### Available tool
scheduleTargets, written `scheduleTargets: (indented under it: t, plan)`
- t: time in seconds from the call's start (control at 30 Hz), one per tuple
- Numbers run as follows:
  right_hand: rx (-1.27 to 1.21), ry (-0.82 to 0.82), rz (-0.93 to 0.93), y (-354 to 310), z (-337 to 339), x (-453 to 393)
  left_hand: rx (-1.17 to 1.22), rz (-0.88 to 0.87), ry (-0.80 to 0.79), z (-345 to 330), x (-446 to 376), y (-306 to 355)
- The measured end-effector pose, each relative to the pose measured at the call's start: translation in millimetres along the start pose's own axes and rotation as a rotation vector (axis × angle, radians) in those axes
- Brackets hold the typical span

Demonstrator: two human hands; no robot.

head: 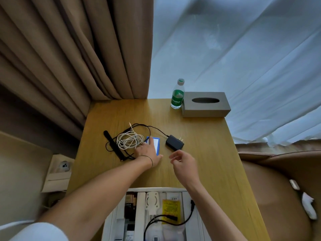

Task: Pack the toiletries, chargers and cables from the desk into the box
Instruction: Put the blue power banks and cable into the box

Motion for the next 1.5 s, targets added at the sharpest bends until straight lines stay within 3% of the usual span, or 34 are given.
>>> scheduleTargets:
  t: [0.17,0.37,0.5,0.7,0.83,0.97,1.13,1.37,1.5]
  plan:
    - [-0.033,-0.006,-0.011,-2,4,8,0.058,-0.033,-0.008,1,-8,-2]
    - [-0.086,-0.029,-0.017,-9,2,12,0.604,-0.015,-0.084,30,1,-21]
    - [-0.156,-0.06,-0.019,-19,-4,11,0.747,-0.065,-0.087,57,21,-35]
    - [-0.659,-0.168,-0.146,-42,-14,12,0.986,-0.13,-0.104,88,67,-54]
    - [-0.769,-0.294,-0.209,-61,-22,19,1.009,-0.174,-0.021,104,94,-62]
    - [-0.827,-0.352,-0.171,-81,-25,27,0.938,-0.357,0.116,122,122,-58]
    - [-0.872,-0.203,-0.138,-81,-2,30,0.883,-0.558,0.067,119,139,-52]
    - [-0.841,-0.167,0.051,-85,41,39,0.876,-0.582,-0.143,97,139,-53]
    - [-0.897,-0.151,0.124,-82,64,43,0.801,-0.546,-0.137,102,140,-61]
Point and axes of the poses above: each hand's wrist, its own x-axis away from the middle knuckle, its own z-axis out of the back of the hand, y = z × x, the point moved 9 cm from there along -x, towards the middle knuckle, and after that the axes turned 7 degrees about z, right-handed, at the moved point
